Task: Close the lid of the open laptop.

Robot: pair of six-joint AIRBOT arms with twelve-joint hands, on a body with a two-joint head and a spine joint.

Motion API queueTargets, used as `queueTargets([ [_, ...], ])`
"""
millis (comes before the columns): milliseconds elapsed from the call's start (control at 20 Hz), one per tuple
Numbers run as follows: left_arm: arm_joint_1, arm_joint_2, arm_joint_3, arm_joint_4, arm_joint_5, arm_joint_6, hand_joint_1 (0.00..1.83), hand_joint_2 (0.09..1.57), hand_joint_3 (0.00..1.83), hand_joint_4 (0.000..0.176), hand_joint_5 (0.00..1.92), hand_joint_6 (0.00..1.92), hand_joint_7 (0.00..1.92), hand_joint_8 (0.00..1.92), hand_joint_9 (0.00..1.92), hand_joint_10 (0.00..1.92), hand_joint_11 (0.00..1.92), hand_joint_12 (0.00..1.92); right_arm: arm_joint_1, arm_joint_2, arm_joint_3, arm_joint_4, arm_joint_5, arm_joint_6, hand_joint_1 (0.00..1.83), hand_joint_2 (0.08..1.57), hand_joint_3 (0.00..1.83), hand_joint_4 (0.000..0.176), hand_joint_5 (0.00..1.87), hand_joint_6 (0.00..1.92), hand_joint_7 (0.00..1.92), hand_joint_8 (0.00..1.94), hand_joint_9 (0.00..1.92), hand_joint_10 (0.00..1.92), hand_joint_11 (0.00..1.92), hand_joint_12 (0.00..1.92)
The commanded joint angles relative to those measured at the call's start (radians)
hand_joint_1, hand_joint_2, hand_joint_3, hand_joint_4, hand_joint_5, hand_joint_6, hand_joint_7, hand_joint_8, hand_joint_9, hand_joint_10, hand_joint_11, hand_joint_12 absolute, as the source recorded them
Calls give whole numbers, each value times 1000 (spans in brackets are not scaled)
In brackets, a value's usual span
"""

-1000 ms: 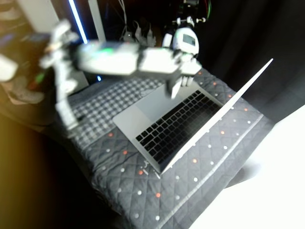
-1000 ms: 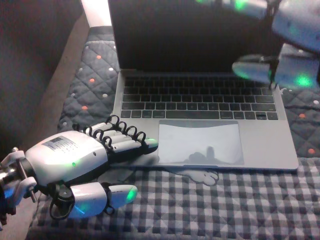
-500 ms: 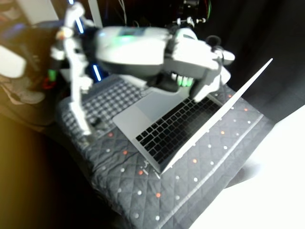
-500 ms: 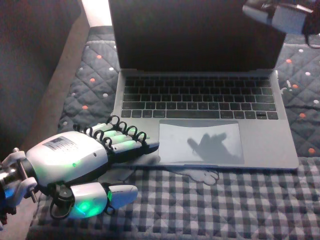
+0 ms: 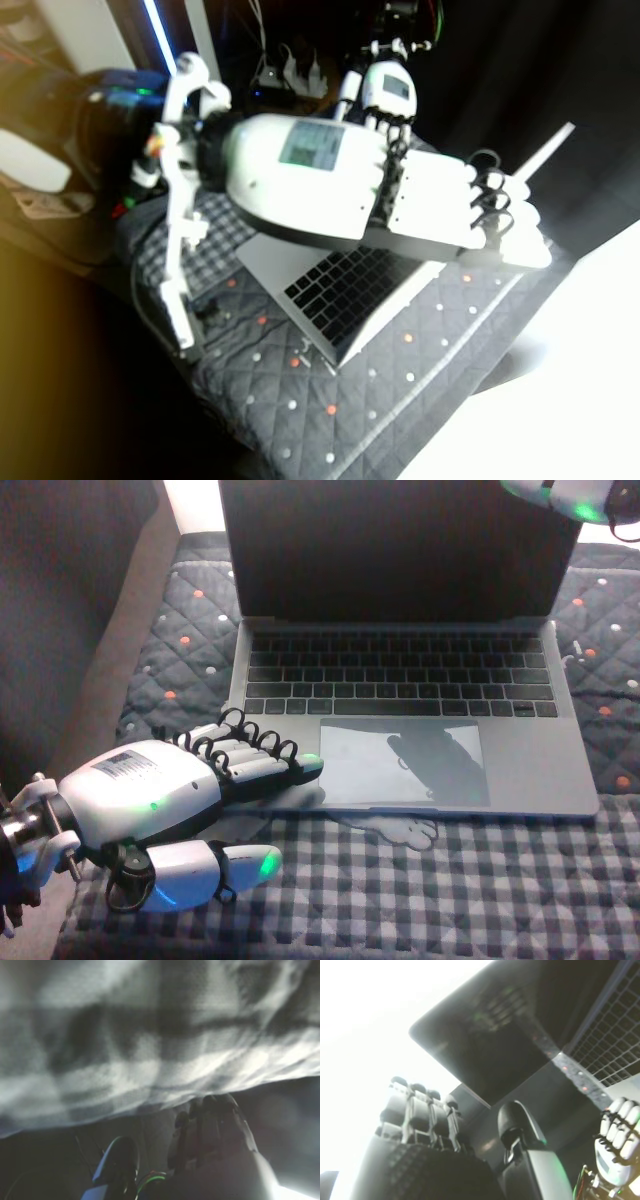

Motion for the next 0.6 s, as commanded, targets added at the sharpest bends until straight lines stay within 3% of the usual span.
queueTargets([
  [0,-2,-16,-1,9,-24,-20,141,1480,0,0,191,7,210,3,181,27,0,516,16,15,13,8,101,-1,696,1368,0,27,0,0,0,0,0,0,0,0],
  [50,-2,-16,-1,9,-27,-21,130,1486,1,0,184,3,190,1,163,18,0,470,16,11,21,7,78,-1,452,1374,1,18,0,0,0,0,0,0,0,0],
  [100,-2,-16,-1,9,-28,-22,160,1482,0,0,188,4,196,4,170,20,0,478,16,9,23,7,67,-1,341,1375,4,0,0,0,0,0,0,0,0,0],
  [150,-2,-16,-1,9,-29,-24,148,1484,1,0,170,4,184,4,157,13,0,422,16,9,23,5,56,-1,383,1372,0,0,0,0,0,0,0,0,0,0],
  [200,-2,-16,-1,9,-31,-28,176,1476,0,0,186,8,201,7,174,19,0,488,16,10,18,-7,45,-1,411,1382,0,0,0,0,0,0,0,0,0,291],
  [250,-2,-15,-1,9,-31,-30,216,1466,0,0,199,9,211,6,183,21,0,555,15,11,12,-17,37,-1,442,1373,0,0,0,0,0,0,45,11,0,730],
  [300,-2,-15,-1,8,-31,-30,145,1480,2,0,162,4,179,2,158,9,0,456,15,14,4,-26,33,-1,538,1345,0,0,61,7,77,11,133,37,0,1187],
  [350,-2,-15,-1,8,-32,-30,128,1482,2,0,157,3,174,2,156,8,0,434,15,19,-11,-49,30,-1,594,1333,0,0,178,19,202,17,293,103,0,1526],
  [400,-1,-15,-1,0,-32,-30,130,1482,0,5,152,1,168,1,153,6,0,418,15,37,-54,-98,30,0,714,1269,2,0,274,589,521,1012,574,1479,588,1883],
  [450,0,-15,-1,-1,-32,-30,130,1482,0,5,152,1,168,1,153,6,0,418,15,40,-58,-102,30,0,714,1269,2,0,274,589,521,1012,574,1479,588,1883],
  [500,1,-14,-1,-7,-33,-30,134,1482,0,3,161,4,172,2,153,5,0,458,15,56,-87,-119,31,0,738,1261,0,0,103,1168,647,1604,861,1830,954,1913],
  [550,1,-12,-2,-10,-34,-30,133,1481,0,3,158,2,174,3,157,7,0,468,15,73,-113,-137,32,1,743,1262,1,0,22,1438,446,1609,594,1840,762,1919],
])
